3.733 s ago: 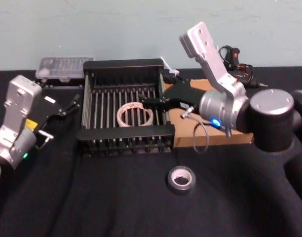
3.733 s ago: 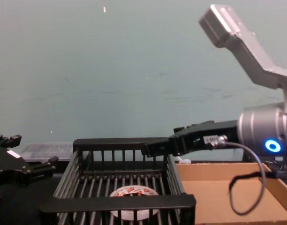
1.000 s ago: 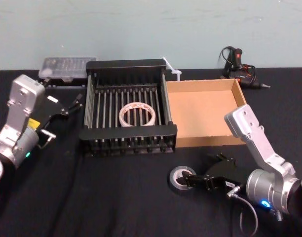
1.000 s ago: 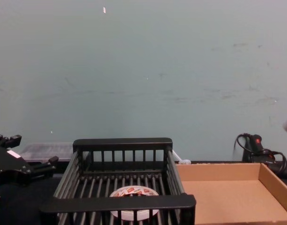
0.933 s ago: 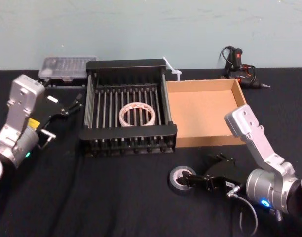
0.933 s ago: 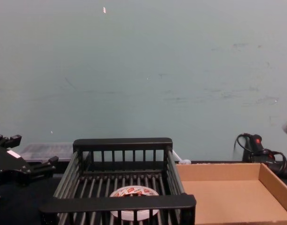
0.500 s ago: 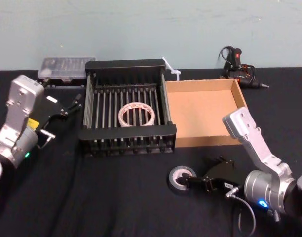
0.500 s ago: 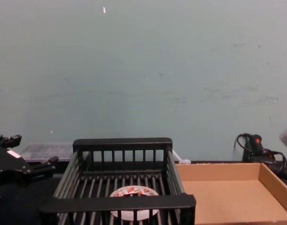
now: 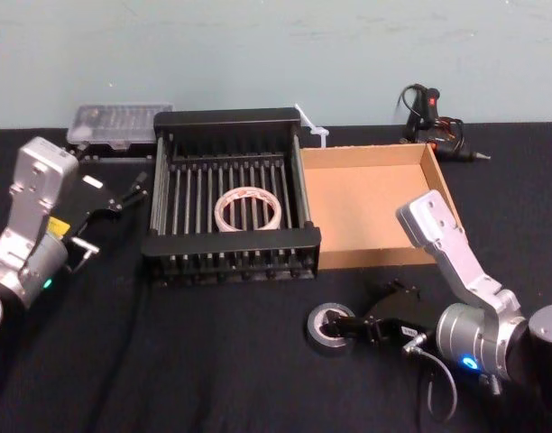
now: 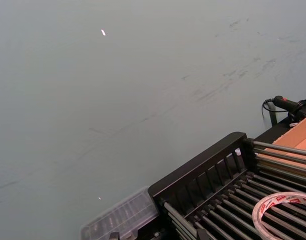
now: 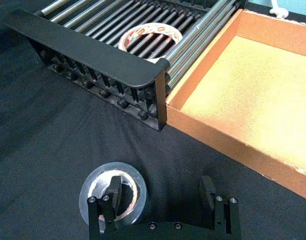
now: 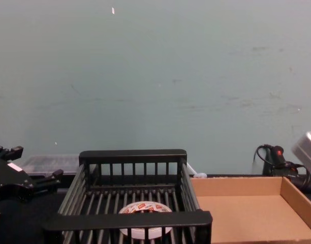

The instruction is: Pick up the white tape and place it into the black box , Pick up the silver tape and place it into the brown box.

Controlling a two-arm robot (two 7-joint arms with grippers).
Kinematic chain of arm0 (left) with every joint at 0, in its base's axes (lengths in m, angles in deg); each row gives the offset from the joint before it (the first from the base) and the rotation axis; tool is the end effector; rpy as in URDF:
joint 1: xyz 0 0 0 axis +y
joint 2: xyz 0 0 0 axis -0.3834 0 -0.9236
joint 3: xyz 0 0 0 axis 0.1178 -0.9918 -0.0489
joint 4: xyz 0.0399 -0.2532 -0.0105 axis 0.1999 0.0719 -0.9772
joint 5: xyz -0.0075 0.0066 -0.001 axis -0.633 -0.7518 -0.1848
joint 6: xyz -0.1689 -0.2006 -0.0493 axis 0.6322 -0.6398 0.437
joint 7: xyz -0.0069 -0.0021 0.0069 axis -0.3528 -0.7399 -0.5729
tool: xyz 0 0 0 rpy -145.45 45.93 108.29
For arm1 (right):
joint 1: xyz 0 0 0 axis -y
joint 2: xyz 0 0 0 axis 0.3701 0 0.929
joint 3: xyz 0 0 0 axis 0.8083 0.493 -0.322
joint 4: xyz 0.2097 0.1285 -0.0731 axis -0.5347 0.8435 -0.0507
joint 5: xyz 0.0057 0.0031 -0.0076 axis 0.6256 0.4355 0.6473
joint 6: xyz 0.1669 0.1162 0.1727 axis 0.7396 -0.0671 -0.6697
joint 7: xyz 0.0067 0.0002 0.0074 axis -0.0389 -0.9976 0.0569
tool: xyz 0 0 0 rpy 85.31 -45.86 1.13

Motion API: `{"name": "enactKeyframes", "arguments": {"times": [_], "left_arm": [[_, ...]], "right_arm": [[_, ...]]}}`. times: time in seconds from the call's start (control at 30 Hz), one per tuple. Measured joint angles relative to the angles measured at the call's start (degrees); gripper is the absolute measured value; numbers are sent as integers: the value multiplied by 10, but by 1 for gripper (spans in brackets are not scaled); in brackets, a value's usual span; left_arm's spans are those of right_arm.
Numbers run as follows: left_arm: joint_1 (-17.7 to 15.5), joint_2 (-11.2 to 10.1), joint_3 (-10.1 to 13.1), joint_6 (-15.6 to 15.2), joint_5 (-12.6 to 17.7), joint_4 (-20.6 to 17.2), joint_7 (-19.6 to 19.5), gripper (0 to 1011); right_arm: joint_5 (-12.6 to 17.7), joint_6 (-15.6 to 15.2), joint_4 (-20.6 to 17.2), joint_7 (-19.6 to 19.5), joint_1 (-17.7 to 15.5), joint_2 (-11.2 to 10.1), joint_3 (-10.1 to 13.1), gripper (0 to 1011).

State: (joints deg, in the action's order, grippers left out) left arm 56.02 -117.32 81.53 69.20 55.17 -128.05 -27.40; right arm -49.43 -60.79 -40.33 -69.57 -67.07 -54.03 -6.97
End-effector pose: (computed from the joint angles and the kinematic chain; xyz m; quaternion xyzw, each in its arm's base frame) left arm 0.3129 0.0747 -0.2671 0.1415 -0.1325 0.5800 0.7912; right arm 0.2692 0.0007 -0.2433 -0.2590 0.1561 -0.4091 0.8609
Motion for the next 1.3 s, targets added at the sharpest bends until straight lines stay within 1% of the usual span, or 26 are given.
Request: {"name": "enactKeyframes", "arguments": {"times": [0.3, 0.73, 0.83, 1.03, 1.07, 1.17, 1.27, 1.3], "left_arm": [[0, 0, 0, 0, 0, 0, 0, 1001], [0, 0, 0, 0, 0, 0, 0, 1001], [0, 0, 0, 0, 0, 0, 0, 1001], [0, 0, 0, 0, 0, 0, 0, 1001], [0, 0, 0, 0, 0, 0, 0, 1001], [0, 0, 0, 0, 0, 0, 0, 1002], [0, 0, 0, 0, 0, 0, 0, 1001], [0, 0, 0, 0, 0, 0, 0, 1001]], "right_arm": [[-5, -2, 13, 2, 9, 6, -5, 1002], [-6, -3, 14, 3, 9, 6, -5, 993], [-6, -3, 14, 3, 9, 6, -5, 929], [-6, -3, 13, 3, 9, 6, -5, 758], [-5, -3, 13, 3, 9, 6, -5, 758], [-5, -3, 13, 3, 9, 6, -5, 634], [-5, -3, 13, 3, 9, 6, -5, 573], [-5, -3, 13, 3, 9, 6, -5, 511]]}}
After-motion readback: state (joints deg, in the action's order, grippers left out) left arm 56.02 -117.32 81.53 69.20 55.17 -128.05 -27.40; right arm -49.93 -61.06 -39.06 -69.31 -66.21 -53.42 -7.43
